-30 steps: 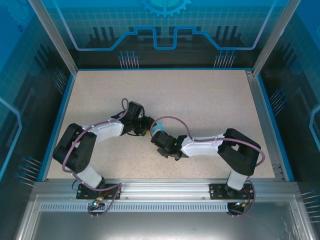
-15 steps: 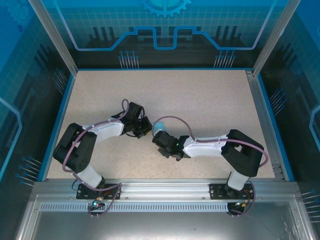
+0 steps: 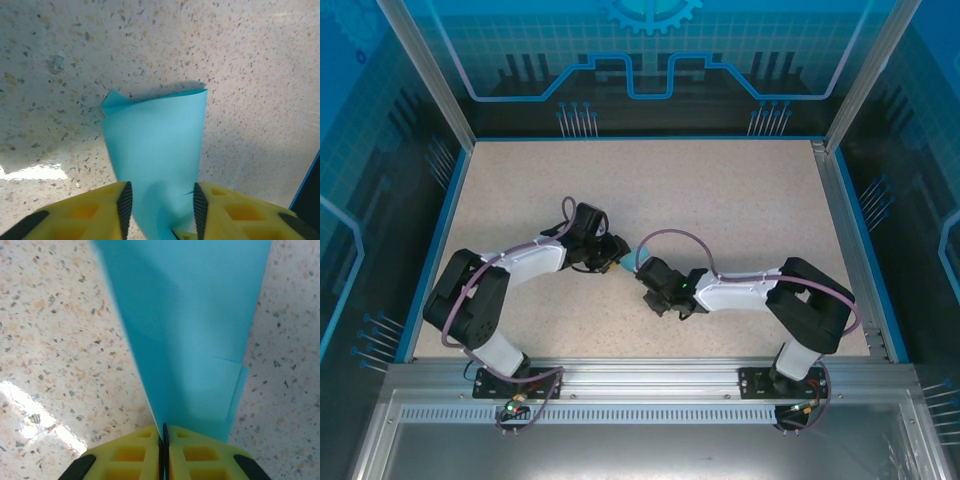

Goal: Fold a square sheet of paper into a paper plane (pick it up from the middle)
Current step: Fold the wing for the fifth time at the center of the table.

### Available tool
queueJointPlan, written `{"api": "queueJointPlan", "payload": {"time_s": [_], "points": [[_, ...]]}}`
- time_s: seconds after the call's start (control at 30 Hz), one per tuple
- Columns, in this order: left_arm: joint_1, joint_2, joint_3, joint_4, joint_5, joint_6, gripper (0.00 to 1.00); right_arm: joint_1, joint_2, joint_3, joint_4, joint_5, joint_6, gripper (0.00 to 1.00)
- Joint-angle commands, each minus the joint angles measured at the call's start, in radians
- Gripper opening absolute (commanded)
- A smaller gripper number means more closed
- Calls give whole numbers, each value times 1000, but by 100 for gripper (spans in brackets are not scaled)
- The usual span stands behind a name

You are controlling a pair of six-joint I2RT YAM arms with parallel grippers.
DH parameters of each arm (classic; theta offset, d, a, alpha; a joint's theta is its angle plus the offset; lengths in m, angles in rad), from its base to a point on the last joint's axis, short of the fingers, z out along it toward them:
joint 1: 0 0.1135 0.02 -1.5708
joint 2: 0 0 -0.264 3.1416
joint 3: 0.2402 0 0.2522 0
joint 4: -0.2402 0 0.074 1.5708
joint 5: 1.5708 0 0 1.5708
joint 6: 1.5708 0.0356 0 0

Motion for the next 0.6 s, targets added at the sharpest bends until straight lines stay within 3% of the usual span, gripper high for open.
{"api": "queueJointPlan", "payload": {"time_s": [0.0, 0.27, 0.57], "points": [[6, -50, 2, -33, -36, 7, 44, -45, -51, -36, 74, -114, 41, 11], [6, -81, -1, -40, -53, 19, 46, -193, -123, -133, 216, -412, 94, 12], [6, -78, -16, -18, -32, 23, 46, -334, -65, -162, 342, -715, 145, 11]]}}
